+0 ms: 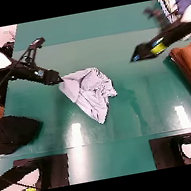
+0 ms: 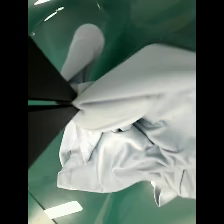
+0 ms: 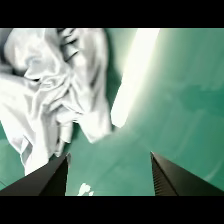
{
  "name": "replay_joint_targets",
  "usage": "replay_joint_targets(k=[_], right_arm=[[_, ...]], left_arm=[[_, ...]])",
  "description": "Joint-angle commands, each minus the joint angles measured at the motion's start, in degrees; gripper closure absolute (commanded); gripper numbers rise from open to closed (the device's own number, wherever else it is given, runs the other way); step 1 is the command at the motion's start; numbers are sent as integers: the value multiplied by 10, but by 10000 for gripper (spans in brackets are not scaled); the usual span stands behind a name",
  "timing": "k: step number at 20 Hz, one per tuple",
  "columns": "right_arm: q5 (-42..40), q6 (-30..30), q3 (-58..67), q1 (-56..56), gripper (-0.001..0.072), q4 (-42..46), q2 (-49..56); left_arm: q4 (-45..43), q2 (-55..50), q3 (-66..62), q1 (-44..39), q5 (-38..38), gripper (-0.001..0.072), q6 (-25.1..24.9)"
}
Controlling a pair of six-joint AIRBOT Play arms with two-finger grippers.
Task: Fold the shirts.
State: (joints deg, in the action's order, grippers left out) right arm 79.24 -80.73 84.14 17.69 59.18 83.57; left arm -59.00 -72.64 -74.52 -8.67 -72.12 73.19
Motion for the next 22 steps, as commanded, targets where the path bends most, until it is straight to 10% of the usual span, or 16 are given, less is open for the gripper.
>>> replay_joint_targets(k=[1, 6, 8, 9, 10, 22], right_arm=[[-126, 48, -73, 83, 135, -83, 76], [-133, 48, -9, 128, 144, -80, 180], [-116, 48, 10, 129, 338, -80, 203], [-110, 48, 17, 128, 602, -79, 209], [-111, 48, 19, 125, 700, -75, 210], [-179, 6, 20, -85, 702, 80, -148]], left_arm=[[-22, 15, -2, 16, -22, 685, -2], [-23, 15, -2, 16, -23, 685, -2], [-24, 15, -2, 16, -24, 685, -2], [-24, 15, -2, 16, -24, 685, -2], [-24, 15, -2, 16, -24, 686, -2], [-25, 124, -247, 84, -42, 686, -1]])
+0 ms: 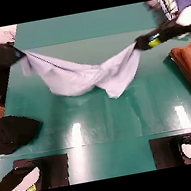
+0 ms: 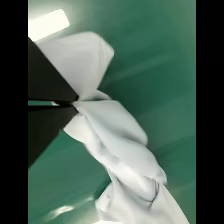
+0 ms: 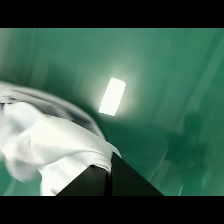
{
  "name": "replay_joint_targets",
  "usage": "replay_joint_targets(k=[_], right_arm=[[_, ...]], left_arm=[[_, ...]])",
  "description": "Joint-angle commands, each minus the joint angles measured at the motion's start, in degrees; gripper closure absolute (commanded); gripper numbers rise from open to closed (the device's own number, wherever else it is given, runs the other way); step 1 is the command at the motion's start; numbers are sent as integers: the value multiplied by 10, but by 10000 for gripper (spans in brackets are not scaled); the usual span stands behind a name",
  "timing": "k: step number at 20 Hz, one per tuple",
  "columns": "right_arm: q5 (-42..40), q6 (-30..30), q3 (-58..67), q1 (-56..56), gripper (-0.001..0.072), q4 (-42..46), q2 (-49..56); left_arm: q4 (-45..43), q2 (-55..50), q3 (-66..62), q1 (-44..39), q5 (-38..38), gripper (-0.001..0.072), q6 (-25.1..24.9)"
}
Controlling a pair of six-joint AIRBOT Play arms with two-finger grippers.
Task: Fold the shirts.
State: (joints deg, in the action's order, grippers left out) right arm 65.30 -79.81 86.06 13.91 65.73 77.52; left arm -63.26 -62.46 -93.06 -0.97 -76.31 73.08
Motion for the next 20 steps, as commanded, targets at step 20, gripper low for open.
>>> replay_joint_targets(k=[20], right_arm=[[103, -21, -268, 87, 683, 33, -288]], left_arm=[[-122, 19, 151, 7, 9, 686, 4]])
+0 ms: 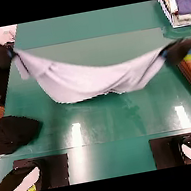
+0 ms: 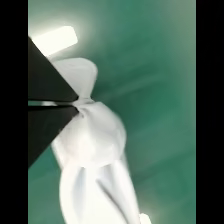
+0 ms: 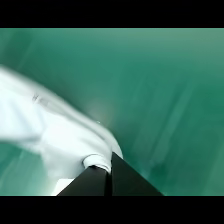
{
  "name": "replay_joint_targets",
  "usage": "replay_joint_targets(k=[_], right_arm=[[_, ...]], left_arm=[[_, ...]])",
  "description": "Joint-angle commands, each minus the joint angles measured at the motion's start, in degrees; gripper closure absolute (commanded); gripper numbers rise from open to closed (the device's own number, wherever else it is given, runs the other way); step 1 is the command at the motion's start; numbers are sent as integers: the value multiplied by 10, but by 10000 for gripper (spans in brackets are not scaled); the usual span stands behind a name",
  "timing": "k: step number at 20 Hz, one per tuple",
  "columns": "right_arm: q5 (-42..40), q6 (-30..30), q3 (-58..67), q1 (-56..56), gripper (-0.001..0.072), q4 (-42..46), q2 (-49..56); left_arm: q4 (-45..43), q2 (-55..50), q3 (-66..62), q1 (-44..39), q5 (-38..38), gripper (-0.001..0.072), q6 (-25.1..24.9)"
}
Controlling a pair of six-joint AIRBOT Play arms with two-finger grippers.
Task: Fold the shirts.
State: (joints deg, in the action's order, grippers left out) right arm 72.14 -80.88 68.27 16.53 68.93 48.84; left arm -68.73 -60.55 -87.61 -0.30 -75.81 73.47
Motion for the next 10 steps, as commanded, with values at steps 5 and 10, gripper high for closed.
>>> replay_joint_targets(k=[5, 10], right_arm=[[28, -12, -91, 110, 258, -3, 55], [5, 39, 17, 94, 258, -12, 216]], left_arm=[[-109, 0, 155, 0, 14, 686, 0], [-98, 0, 155, 0, 47, 686, 1]])
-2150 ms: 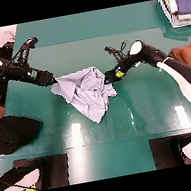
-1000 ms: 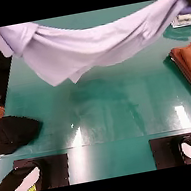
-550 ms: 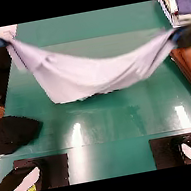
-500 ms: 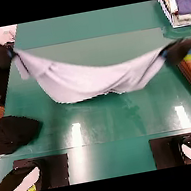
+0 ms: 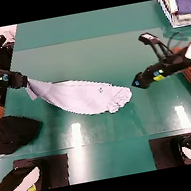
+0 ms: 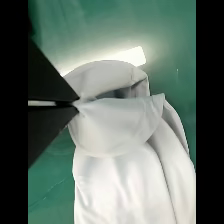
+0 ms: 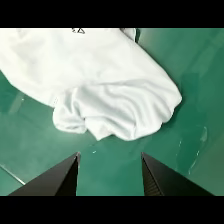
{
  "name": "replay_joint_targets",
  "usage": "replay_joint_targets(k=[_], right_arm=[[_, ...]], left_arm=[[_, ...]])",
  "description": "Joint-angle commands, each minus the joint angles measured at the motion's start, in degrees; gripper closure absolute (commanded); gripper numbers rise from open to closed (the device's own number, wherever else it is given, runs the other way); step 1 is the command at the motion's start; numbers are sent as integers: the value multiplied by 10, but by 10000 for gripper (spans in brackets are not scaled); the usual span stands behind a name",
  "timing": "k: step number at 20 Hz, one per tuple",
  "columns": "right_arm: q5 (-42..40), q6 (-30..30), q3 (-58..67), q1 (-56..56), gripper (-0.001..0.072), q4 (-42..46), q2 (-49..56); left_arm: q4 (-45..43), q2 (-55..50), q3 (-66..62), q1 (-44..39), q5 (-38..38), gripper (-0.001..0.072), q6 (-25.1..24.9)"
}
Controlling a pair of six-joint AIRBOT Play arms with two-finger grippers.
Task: Fold the shirts.
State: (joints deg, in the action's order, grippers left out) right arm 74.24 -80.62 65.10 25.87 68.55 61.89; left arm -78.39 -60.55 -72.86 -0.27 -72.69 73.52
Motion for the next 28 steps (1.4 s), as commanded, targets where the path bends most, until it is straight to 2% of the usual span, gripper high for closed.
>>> replay_joint_targets(k=[1, 5, 8, 12, 15, 16, 17, 18, 19, 20, 21, 24, 28], right_arm=[[-23, 56, 73, 0, 258, -23, 129], [-12, 75, 207, 0, 262, -88, 333], [0, 76, 285, 0, 264, -133, 440], [65, 76, 341, 12, 265, -149, 508], [72, 76, 358, 30, 288, -148, 530], [68, 76, 360, 35, 324, -144, 533], [61, 76, 360, 36, 408, -143, 533], [52, 76, 360, 37, 415, -145, 532], [47, 76, 360, 37, 471, -145, 532], [44, 76, 360, 37, 635, -144, 532], [40, 76, 360, 37, 700, -144, 532], [31, 74, 360, 31, 701, -132, 517], [17, 59, 360, -11, 701, -59, 402]], left_arm=[[5, 0, 7, 0, 16, 686, 0], [13, 0, 7, 0, 16, 686, 0], [14, 0, 7, 0, 16, 686, 0], [19, 0, 7, 0, 16, 686, 0], [27, 0, 7, 0, 18, 686, 0], [27, 0, 7, 0, 17, 685, 0], [27, 0, 7, 0, 16, 686, 0], [27, 0, 7, 0, 16, 685, 0], [27, 0, 7, 0, 16, 686, 0], [28, 0, 7, 0, 16, 685, 0], [28, 0, 7, 0, 16, 685, 0], [27, 2, 7, 0, 16, 686, 0], [22, 25, -59, 0, 10, 686, 0]])
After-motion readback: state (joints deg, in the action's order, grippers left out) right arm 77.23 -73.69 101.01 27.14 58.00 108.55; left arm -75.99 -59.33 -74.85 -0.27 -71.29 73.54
